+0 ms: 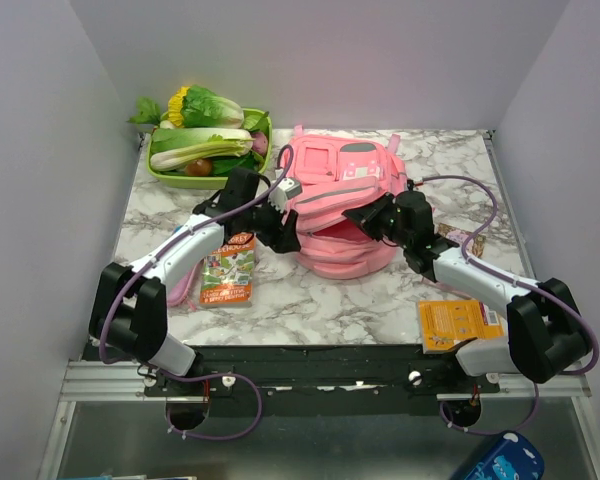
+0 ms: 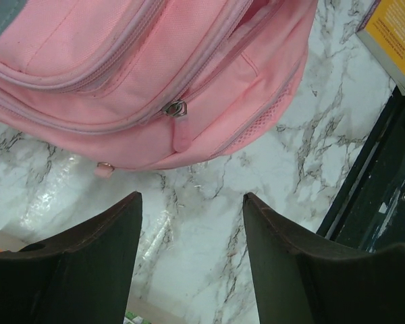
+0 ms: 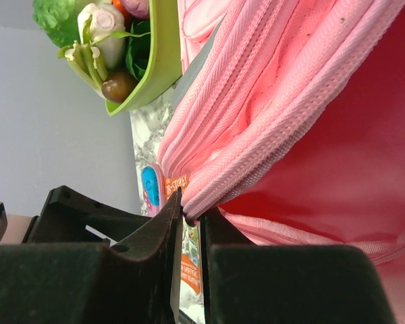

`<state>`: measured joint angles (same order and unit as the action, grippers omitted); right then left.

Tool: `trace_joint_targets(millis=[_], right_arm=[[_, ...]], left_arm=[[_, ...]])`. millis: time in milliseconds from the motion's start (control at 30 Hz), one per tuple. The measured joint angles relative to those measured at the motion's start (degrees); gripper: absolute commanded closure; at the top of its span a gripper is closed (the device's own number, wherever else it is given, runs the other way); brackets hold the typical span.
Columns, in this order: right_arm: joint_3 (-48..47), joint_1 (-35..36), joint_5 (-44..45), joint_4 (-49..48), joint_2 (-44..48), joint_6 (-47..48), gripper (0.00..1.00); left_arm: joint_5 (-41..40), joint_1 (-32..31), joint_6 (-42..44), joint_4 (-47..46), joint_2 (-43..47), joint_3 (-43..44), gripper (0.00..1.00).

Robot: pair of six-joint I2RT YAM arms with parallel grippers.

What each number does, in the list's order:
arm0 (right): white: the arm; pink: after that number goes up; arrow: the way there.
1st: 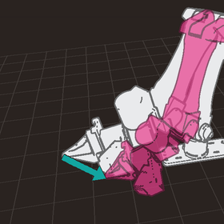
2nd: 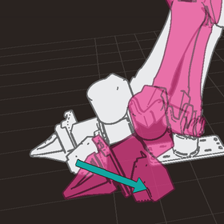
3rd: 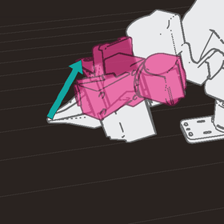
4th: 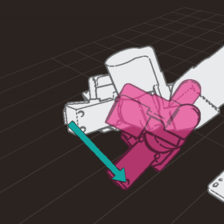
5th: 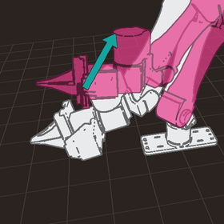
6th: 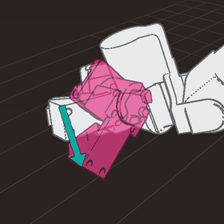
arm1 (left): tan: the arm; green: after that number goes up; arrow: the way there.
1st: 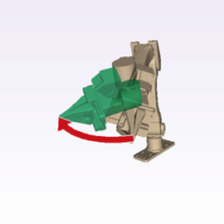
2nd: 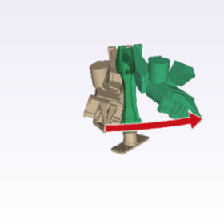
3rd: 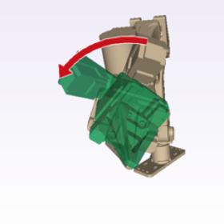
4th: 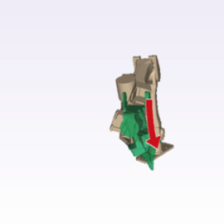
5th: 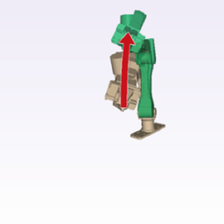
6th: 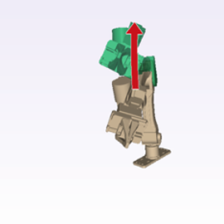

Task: Pack the student bag
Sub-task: Unzip the student bag at the center of the board.

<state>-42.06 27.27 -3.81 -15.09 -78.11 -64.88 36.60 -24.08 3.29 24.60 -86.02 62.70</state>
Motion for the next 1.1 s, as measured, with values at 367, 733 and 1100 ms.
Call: trace_joint_targets(millis=[367, 733, 1100], right_arm=[[0.0, 0.0, -0.7, 0.0, 0.0, 0.0, 0.99], [-1.0, 0.0, -1.3, 0.2, 0.0, 0.4, 0.99], [-1.0, 0.0, -1.6, 0.1, 0.0, 0.4, 0.99]], left_arm=[[-3.6, -3.2, -0.1, -7.5, -1.6, -1.3, 0.27], [-8.3, -5.3, 1.7, -9.4, -6.4, -1.2, 0.27], [-11.3, -6.5, 1.2, -11.3, -8.4, -0.2, 0.57]])
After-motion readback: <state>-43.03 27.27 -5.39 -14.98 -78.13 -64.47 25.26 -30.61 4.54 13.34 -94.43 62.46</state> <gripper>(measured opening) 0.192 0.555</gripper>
